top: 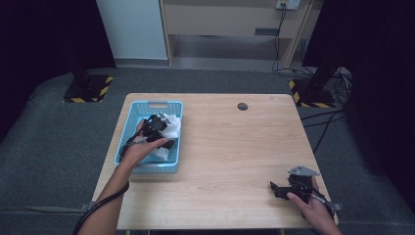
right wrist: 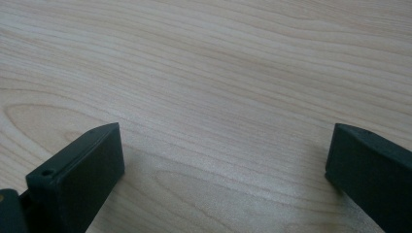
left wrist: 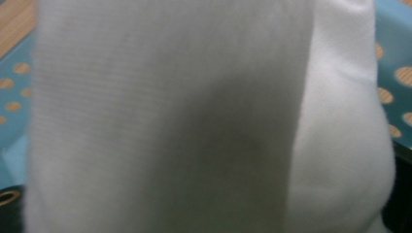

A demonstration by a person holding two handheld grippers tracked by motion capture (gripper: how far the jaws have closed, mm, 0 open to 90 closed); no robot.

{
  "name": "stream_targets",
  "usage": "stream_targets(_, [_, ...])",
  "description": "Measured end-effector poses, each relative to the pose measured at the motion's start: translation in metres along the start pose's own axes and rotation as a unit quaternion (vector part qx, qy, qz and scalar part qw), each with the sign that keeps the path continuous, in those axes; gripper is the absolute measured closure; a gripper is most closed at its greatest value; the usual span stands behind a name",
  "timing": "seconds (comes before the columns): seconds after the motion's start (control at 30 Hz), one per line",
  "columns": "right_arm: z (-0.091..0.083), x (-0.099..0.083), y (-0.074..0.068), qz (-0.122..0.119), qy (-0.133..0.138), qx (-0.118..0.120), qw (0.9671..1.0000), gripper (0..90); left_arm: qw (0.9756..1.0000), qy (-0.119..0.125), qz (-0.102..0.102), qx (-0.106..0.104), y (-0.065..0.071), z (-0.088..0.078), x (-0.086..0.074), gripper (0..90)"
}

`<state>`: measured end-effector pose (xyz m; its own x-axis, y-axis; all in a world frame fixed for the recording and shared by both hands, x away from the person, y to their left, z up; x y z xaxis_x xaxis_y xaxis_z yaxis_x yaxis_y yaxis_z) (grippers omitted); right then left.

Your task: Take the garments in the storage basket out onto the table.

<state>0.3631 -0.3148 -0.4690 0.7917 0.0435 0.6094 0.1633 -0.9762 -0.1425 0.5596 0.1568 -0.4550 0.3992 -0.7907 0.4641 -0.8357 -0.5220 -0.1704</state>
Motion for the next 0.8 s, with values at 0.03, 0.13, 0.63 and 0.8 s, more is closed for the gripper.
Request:
stream_targets(0.03, [0.0000,0.0000,-0.0001,0.001,0.000,0.000,1.0000,0.3,1.0000,-0.001,0.001,-0.001,-0.0001,0.0007,0.0000,2.0])
stream_targets(0.13, [0.0000,0.0000,-0.0001,0.000,0.000,0.000,1.0000,0.3,1.0000,-0.004,0.000,-0.002,-0.0007,0.0031,-0.0006,1.8])
stream_targets(0.63, [0.0000,0.0000,-0.0001,0.000,0.000,0.000,1.0000,0.3,0.9999,-0.007,-0.004,-0.009,-0.0013,0.0082,-0.0027,1.8])
stream_targets(0.8, [-0.0001,0.0000,-0.0001,0.001,0.000,0.000,1.0000,0.3,0.9998,-0.009,-0.004,-0.015,-0.0011,0.0106,-0.0031,2.4])
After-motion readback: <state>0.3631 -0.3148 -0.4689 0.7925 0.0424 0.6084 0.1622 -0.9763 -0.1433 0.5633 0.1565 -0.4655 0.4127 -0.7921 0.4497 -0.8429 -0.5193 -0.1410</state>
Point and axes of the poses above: each handheld gripper's, and its own axes: z roughly forward along the jaws, x roughly out of its top, y roughly to its right, the point moved 3 cm from there along z, roughly forward along the jaws, and after that the axes turned 13 degrees about z, right-handed, at the moved point
